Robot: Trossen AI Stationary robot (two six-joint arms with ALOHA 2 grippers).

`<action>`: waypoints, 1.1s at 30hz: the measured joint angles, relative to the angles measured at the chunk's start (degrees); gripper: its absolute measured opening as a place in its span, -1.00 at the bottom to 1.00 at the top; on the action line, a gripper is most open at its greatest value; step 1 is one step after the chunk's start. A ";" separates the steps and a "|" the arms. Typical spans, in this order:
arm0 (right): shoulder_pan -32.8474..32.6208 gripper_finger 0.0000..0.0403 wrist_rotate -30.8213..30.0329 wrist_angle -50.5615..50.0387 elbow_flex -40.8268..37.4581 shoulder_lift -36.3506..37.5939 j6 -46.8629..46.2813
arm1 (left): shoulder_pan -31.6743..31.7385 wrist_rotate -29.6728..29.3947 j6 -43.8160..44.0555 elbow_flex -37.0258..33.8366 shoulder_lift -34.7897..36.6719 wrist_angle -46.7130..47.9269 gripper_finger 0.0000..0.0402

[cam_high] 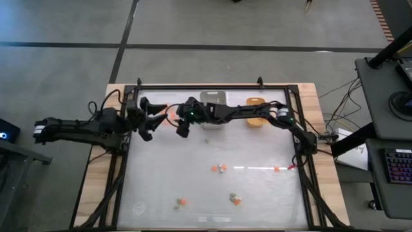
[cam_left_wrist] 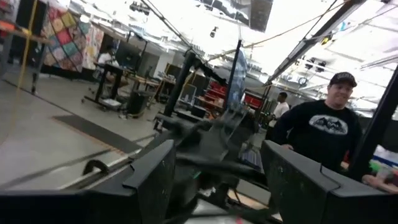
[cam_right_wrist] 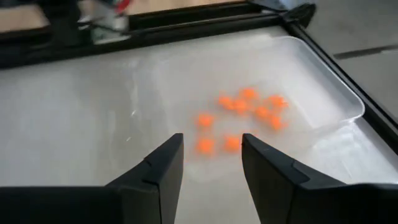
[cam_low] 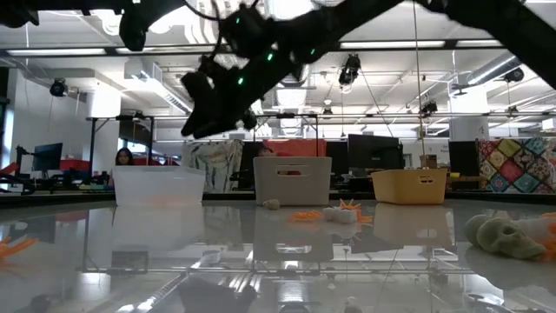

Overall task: Sort Halloween decoration
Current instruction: Put the cream white skull toy into the yellow bin

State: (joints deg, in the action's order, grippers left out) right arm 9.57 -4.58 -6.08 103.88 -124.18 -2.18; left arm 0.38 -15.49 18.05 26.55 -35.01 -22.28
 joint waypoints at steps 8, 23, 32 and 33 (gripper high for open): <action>-6.47 -0.32 -0.09 -5.53 -12.88 14.87 1.75 | -5.76 0.02 2.24 -0.02 -6.54 0.14 0.09; -25.18 -0.36 -10.61 2.56 -44.34 41.50 -7.34 | -17.07 -0.65 2.62 0.00 -26.26 -12.25 0.09; -26.85 -0.36 -10.60 -5.48 -47.41 47.90 -19.65 | -17.71 -6.14 3.52 0.02 -37.20 -13.10 0.09; -26.91 -0.36 -10.52 -6.33 -47.41 48.05 -20.52 | -17.70 -8.08 4.30 0.09 -38.64 -13.49 0.09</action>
State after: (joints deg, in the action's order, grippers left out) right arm -17.35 -15.10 -12.41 56.47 -76.12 -22.71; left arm -17.32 -23.56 22.34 26.64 -73.64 -35.77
